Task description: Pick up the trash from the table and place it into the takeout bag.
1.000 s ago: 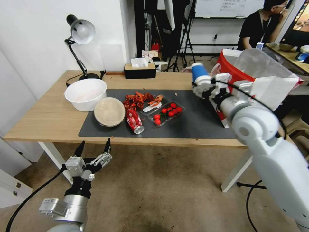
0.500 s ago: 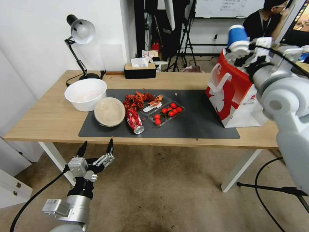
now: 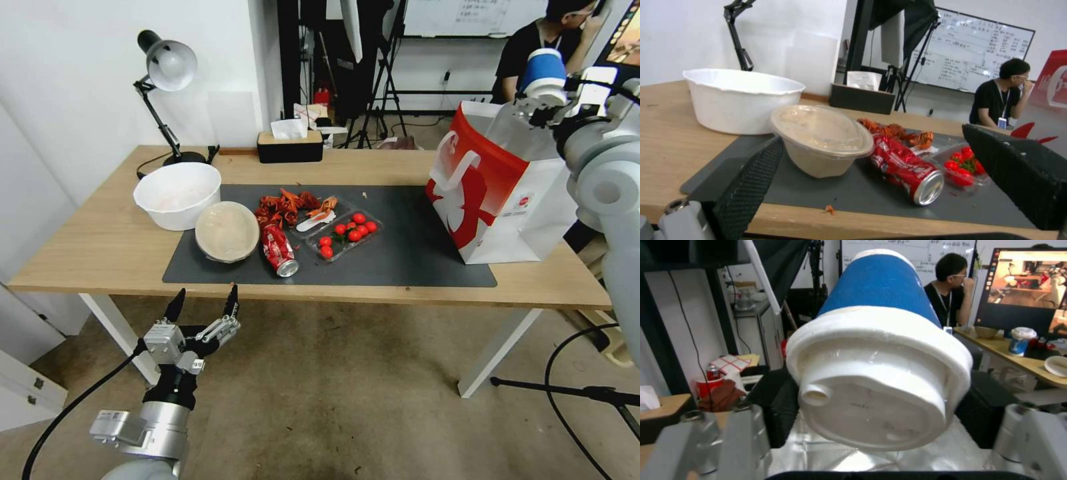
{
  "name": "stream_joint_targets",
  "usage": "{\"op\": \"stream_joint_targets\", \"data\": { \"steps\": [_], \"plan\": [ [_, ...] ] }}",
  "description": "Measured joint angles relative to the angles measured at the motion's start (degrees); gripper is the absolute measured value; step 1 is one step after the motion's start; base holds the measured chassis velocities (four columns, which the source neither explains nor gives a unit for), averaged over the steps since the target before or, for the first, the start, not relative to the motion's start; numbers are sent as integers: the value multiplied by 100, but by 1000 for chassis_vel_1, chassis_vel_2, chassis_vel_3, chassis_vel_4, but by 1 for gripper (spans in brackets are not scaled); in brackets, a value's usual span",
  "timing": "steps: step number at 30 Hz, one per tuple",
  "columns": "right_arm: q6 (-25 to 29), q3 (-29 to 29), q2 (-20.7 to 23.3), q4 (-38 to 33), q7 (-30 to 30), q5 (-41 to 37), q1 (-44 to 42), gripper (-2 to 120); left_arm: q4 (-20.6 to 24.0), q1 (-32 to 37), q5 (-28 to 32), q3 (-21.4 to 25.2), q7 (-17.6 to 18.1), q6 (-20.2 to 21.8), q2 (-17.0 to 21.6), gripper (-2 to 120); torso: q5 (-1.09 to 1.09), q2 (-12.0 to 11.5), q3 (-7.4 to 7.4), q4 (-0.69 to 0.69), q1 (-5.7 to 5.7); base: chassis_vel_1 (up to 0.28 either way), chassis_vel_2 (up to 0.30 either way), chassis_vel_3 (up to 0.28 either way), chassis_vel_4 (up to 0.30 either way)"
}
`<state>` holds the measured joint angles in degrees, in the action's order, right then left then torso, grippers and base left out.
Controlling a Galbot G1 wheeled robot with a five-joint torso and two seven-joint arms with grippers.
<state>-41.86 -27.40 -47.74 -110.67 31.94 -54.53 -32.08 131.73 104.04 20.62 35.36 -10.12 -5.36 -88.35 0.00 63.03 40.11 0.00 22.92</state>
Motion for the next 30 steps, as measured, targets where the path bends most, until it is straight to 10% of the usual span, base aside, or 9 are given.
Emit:
{"op": "stream_joint_targets", "data": {
  "steps": [9,30],
  "plan": [
    [0,-24,-20,-13,-22,-9,-107,100,8,-8,72,13,20,-31,25,100,0,0,0,0,0,0,0,0,0],
    [236,-99,-49,-784,-147,-592,-513,100,133,42,120,38,20,-56,-9,100,-1,0,-1,1,0,0,0,0,0]
  ]
}}
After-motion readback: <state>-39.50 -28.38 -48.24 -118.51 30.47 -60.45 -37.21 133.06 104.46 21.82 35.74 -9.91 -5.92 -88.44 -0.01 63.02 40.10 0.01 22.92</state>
